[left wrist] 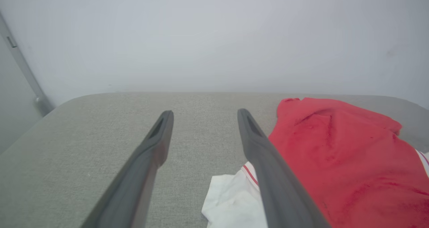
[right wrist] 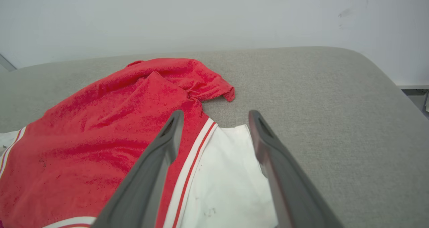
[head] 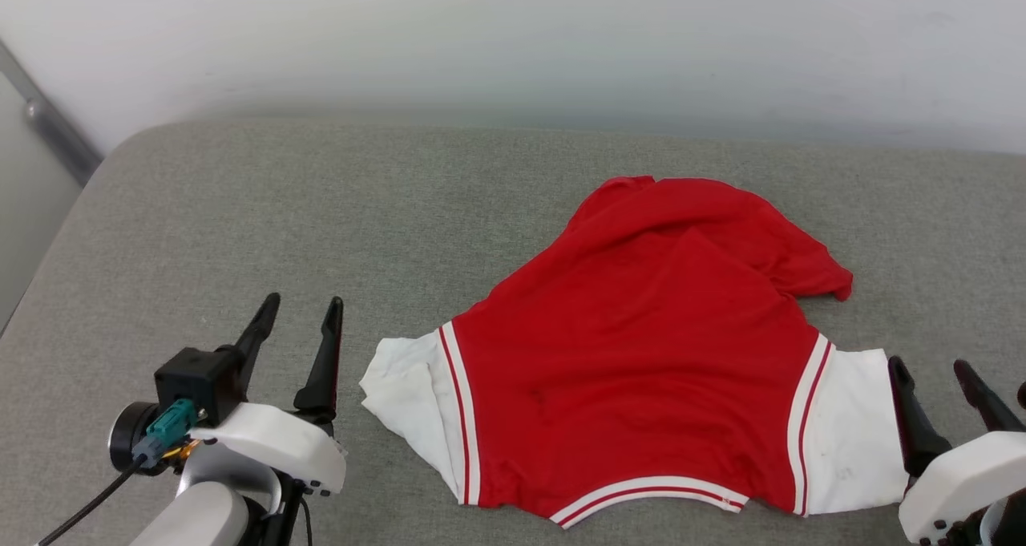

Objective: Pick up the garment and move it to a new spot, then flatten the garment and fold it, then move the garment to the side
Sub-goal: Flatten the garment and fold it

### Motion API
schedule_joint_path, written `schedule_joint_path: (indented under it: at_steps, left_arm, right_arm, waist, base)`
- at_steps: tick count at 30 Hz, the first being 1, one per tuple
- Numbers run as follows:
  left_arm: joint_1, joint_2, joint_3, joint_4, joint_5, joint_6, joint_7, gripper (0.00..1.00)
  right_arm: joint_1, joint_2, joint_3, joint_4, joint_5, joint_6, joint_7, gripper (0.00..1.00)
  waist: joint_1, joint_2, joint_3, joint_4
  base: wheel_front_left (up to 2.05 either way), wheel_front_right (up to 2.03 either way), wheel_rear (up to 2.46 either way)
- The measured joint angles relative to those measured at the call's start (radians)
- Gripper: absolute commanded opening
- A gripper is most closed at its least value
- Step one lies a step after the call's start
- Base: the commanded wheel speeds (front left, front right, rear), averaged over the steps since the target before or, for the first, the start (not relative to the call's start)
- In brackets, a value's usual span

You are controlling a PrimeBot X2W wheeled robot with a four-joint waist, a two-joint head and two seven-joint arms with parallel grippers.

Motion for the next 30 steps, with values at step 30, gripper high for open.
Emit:
schedule_joint_path:
  at_steps: [30]
  left_arm:
    - [0.098,-0.031,0.056,-0.120,0.092,0.010,0.018,1.00]
  right_arm:
    - [-0.041,-0.187,-0.045,0.194,-0.008,0.000,0.569,1.00]
  waist:
    - [0.0001,0.0000,0.144,0.111]
  base:
    - [0.00,0.00,0.00]
